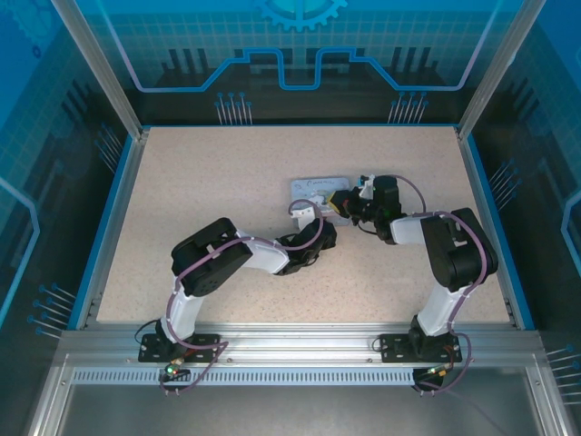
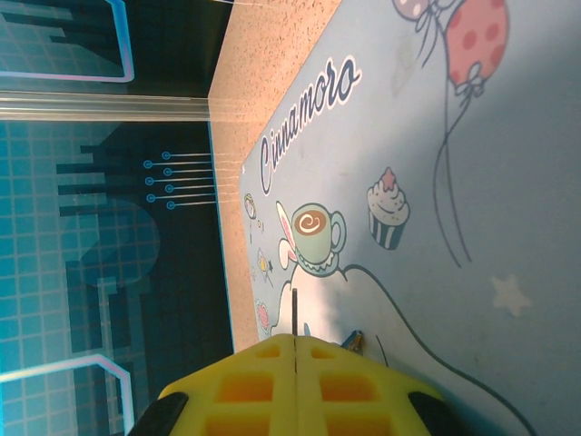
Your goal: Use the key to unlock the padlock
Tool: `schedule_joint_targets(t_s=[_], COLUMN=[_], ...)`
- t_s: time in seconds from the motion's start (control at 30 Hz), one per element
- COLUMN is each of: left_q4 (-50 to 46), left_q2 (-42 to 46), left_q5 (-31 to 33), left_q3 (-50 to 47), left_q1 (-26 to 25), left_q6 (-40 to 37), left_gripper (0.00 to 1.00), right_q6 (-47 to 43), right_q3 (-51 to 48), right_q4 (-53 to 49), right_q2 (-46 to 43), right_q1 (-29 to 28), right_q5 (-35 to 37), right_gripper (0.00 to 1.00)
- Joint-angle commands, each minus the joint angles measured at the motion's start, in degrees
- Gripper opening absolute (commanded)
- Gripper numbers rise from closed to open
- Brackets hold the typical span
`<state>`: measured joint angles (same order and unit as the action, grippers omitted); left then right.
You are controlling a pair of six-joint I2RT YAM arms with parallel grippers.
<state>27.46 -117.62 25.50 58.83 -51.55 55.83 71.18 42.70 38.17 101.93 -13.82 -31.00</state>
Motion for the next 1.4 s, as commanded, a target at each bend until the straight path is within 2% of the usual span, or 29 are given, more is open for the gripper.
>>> schedule_joint_targets(t_s=[0.0,0.2,0.33,0.53,0.67,0.93,1.17,1.37], left_q4=[-2.10,0.52,1.45,3.19,2.81,3.46,5.91,9.05], left_q2=[-2.32,-2.32,-0.02,6.11,10.33,15.29,19.72,22.24], left_q5=[1.34,-1.55,-5.96,-16.06,-20.84,-29.90,-32.99,-33.23], left_q3=[1.33,0.99,-0.56,-4.95,-7.41,-10.03,-12.59,-15.16], left_q1=[0.21,1.26,1.92,4.23,5.75,8.64,10.02,10.11], left_q6=[-0.89,-1.49,-2.19,-2.16,-1.79,0.60,3.49,6.71], left_gripper=[0.20,0.00,0.00,0.00,0.00,0.00,0.00,0.00], right_q6=[0.10,0.32,0.56,-2.70,-5.03,-9.30,-9.45,-6.17], right_q3=[-1.39,-0.61,1.12,1.65,-2.11,-16.05,-25.26,-30.21], right_q4=[-0.91,-0.63,-1.51,-7.25,-9.93,-9.27,-10.44,-10.63], right_q2=[1.82,1.66,-0.85,-9.57,-16.05,-28.62,-38.98,-45.22], right_q1=[0.80,1.10,2.39,5.24,6.33,6.22,5.90,4.78], right_q5=[0.34,-0.62,-2.02,-4.96,-7.45,-13.32,-14.83,-12.34], right_gripper=[0.00,0.00,0.00,0.00,0.00,0.00,0.00,0.00])
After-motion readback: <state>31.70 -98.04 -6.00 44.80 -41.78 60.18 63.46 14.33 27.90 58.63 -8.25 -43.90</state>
